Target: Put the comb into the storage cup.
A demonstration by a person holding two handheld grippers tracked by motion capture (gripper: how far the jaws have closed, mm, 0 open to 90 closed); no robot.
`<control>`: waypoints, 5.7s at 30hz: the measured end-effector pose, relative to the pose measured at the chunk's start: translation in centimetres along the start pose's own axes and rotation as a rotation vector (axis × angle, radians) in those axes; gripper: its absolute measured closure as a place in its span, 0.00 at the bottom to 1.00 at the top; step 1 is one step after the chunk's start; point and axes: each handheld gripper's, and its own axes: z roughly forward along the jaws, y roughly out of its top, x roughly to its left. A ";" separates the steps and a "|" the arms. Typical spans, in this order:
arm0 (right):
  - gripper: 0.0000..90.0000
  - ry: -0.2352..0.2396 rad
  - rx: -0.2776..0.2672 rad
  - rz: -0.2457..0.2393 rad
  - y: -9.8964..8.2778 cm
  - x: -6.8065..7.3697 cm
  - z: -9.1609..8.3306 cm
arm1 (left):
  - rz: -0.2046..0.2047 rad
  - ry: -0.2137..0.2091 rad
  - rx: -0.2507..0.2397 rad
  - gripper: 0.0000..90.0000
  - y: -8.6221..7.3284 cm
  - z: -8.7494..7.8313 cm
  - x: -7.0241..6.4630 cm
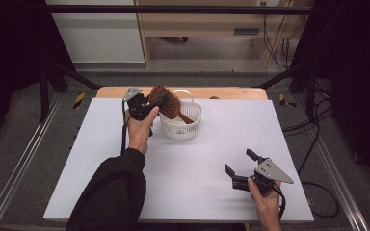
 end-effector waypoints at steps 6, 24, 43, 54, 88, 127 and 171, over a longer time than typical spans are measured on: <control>0.05 0.003 0.004 -0.003 0.0 0.0 0.0 | -0.007 0.008 -0.002 0.47 -0.1 -0.1 0.2; 0.05 0.006 0.004 -0.002 0.0 0.1 0.1 | -0.043 0.006 -0.006 0.46 -0.7 -0.3 1.2; 0.05 0.015 0.012 -0.003 -0.1 0.1 0.2 | -0.050 0.018 -0.002 0.45 -1.0 -0.6 1.9; 0.05 0.015 0.014 -0.001 -0.1 0.1 0.2 | -0.055 0.018 -0.002 0.44 -1.0 -0.6 2.0; 0.04 0.016 0.017 0.007 -0.1 0.0 0.2 | -0.059 0.024 0.001 0.42 -1.0 -0.6 2.2; 0.04 0.023 0.020 0.010 -0.2 0.0 0.3 | 0.015 0.083 -0.003 0.26 -1.0 -0.6 2.1; 0.04 0.029 0.026 0.005 -0.2 0.2 0.3 | 0.040 0.089 -0.052 0.05 -0.2 -2.1 1.4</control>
